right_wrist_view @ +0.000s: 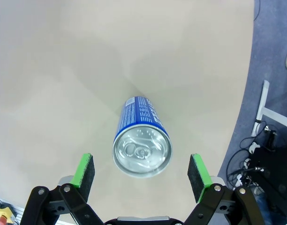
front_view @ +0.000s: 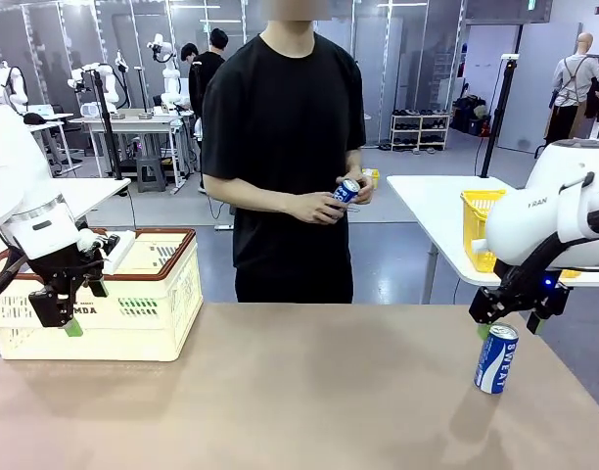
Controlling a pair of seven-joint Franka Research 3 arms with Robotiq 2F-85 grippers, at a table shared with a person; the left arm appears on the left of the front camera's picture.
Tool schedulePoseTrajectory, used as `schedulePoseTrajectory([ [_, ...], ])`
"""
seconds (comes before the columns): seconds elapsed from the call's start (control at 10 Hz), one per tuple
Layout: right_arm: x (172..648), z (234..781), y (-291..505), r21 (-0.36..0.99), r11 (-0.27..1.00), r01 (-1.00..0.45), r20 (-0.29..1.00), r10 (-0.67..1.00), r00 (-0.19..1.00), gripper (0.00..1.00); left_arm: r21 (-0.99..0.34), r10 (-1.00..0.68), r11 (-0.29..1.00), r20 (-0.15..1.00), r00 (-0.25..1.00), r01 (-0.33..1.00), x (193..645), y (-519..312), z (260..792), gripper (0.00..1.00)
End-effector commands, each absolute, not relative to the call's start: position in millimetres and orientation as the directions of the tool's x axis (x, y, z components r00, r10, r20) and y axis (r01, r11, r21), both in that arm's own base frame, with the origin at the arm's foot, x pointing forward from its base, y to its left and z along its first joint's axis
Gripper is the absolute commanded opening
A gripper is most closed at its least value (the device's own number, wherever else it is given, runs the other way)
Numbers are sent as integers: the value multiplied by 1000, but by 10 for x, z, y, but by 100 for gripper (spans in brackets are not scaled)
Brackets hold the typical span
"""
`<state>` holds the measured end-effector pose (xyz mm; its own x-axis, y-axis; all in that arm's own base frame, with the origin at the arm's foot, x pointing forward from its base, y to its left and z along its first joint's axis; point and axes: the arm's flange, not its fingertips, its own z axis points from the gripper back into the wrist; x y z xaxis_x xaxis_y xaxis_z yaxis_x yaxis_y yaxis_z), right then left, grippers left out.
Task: Place the drinks into the Shopping basket.
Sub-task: Pick up one drink and place it into the Shopping basket.
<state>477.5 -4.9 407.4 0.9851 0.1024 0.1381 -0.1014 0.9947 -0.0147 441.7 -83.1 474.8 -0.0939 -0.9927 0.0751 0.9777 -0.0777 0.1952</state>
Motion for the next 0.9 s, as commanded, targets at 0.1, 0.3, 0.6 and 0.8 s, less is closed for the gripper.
schedulePoseTrajectory([
  [0.1, 4925, 3937, -111, 14, 992, -128, 134, 125, 983, 100, 199, -994, -74, 66, -89, 977, 4422, -837, 4767, 100],
  [0.3, 4972, 3846, -113, 12, 992, -126, 112, 123, 986, 100, 199, -994, -74, 66, -89, 977, 4422, -837, 4767, 100],
  [0.6, 5010, 3792, -101, 17, 991, -130, 103, 127, 986, 100, 199, -994, -74, 66, -89, 977, 4422, -837, 4767, 100],
  [0.8, 5010, 3796, -98, -5, 991, -131, 113, 130, 985, 89, 199, -994, -74, 66, -89, 977, 4422, -837, 4767, 100],
])
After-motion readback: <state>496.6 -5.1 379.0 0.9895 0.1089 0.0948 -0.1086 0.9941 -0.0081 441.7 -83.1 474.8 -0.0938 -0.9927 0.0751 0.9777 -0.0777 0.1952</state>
